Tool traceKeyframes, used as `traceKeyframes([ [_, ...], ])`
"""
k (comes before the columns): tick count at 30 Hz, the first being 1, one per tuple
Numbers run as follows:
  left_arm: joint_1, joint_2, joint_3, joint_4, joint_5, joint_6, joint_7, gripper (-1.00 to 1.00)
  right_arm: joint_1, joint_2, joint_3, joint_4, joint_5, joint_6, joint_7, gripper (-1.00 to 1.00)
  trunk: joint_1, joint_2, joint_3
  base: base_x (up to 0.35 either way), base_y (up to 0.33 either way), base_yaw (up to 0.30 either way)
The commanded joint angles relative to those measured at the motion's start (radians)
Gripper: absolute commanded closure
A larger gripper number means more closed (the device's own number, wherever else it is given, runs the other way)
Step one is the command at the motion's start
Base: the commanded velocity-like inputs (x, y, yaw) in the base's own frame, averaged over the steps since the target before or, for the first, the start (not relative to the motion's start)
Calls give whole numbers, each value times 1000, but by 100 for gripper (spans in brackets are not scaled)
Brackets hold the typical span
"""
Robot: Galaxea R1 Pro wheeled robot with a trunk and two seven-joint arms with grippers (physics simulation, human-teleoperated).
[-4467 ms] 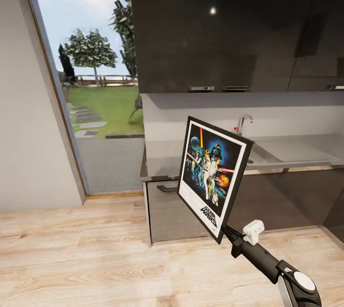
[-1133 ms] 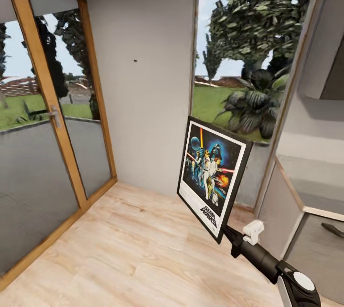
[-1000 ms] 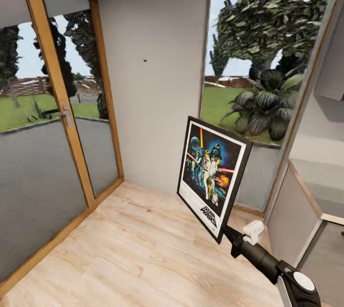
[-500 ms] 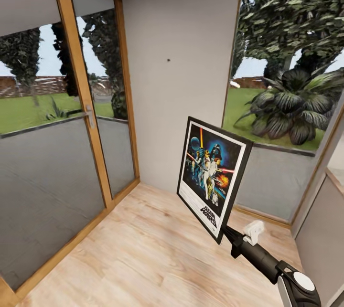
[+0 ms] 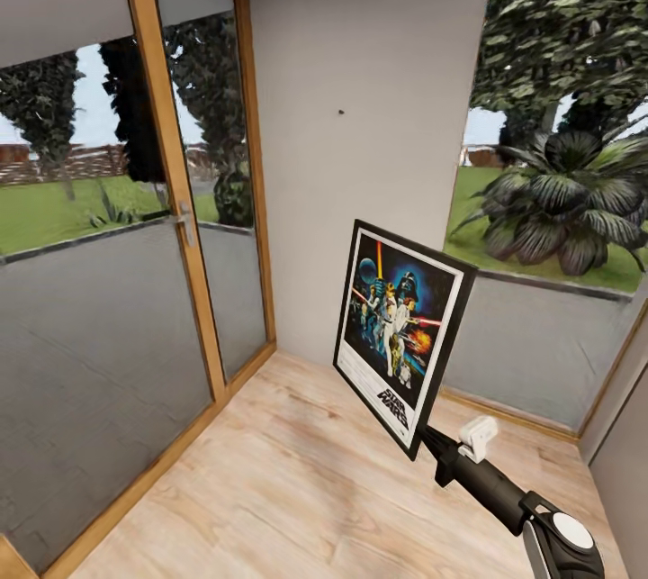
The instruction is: Pick up the poster from the kitchen countertop and hang it on one of the wall nails in the kitchen.
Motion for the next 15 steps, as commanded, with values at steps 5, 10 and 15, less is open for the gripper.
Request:
traceKeyframes([
  [5, 0, 0, 3, -1, 0, 0, -6, -100, 0, 1, -3, -1, -1, 8, 6, 100, 1, 0, 0, 195, 321, 0],
  [10, 0, 0, 3, -1, 0, 0, -6, -100, 0, 1, -2, -1, -1, 8, 6, 100, 1, 0, 0, 193, 321, 0],
  [15, 0, 0, 3, -1, 0, 1, -6, -100, 0, 1, -2, -1, -1, 8, 6, 100, 1, 0, 0, 190, 321, 0],
])
